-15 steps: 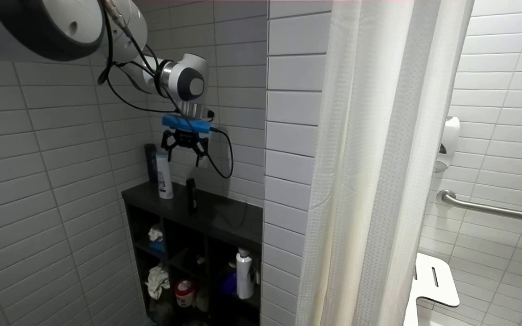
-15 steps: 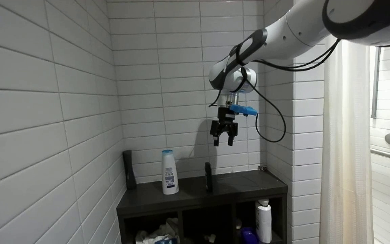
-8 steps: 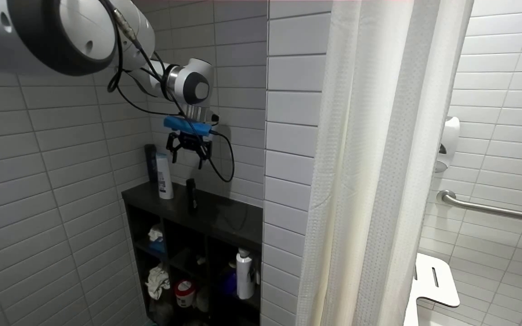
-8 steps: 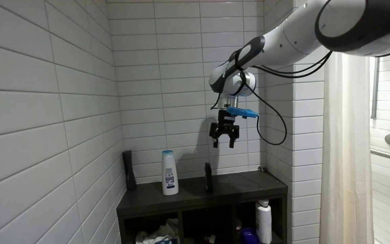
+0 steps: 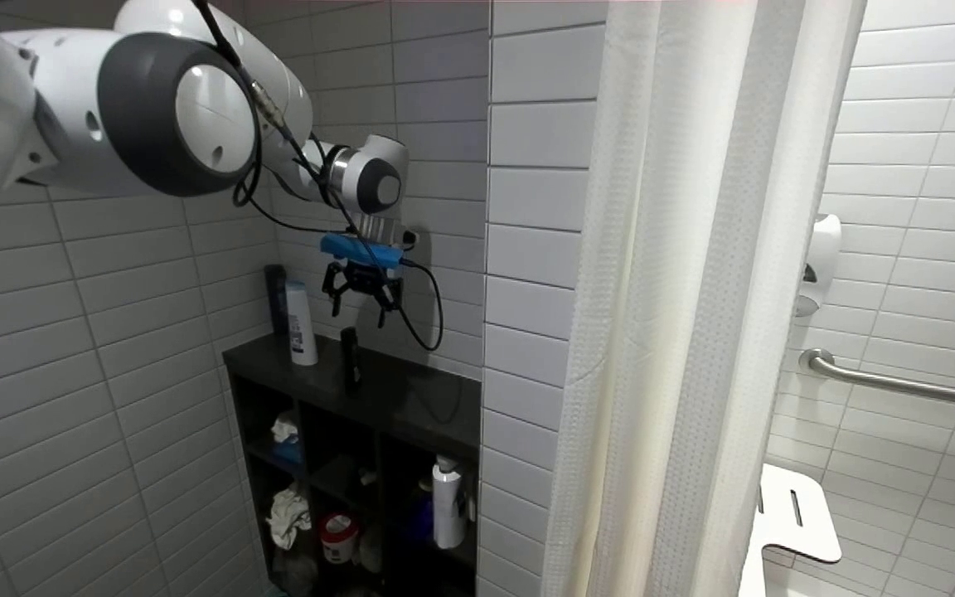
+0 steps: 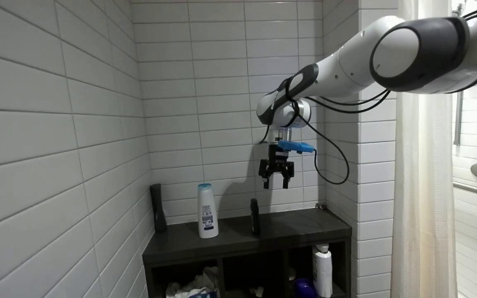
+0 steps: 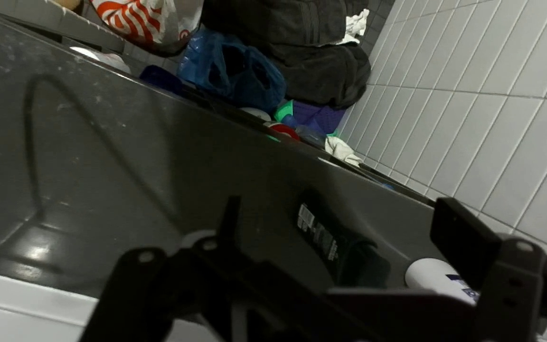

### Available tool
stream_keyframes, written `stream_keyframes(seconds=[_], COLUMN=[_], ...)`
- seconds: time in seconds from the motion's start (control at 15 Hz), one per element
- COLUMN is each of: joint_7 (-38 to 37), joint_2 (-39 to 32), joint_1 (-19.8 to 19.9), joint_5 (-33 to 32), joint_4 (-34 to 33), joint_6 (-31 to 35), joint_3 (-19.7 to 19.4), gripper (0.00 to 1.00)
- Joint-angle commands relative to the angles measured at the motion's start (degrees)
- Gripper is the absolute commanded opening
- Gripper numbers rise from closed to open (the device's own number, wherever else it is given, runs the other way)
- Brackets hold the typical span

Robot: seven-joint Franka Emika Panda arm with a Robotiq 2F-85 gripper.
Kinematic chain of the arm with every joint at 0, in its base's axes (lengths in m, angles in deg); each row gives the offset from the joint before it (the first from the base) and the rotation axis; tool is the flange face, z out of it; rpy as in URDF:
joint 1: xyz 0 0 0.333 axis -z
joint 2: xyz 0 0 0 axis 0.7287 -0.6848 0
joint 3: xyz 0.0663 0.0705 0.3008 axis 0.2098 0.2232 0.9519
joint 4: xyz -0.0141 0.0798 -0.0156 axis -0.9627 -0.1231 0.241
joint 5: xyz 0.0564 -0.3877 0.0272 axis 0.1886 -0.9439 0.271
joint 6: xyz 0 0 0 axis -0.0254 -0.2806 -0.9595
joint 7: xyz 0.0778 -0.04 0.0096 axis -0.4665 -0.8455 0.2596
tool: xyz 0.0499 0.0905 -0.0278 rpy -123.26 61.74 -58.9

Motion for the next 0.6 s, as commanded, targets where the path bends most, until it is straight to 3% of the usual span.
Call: stream_keyframes(seconds=[0.0, 0.53], joint_7=[0.5, 0.6], joint_2=[-0.8, -2.1], joint_1=[0.2, 0.3], joint_5=[-0.7, -1.2], joint_4=[-0.9, -2.5], joint_6=[-0.3, -0.3], joint_3=[0.0, -0.1], gripper=[1.0, 1.0])
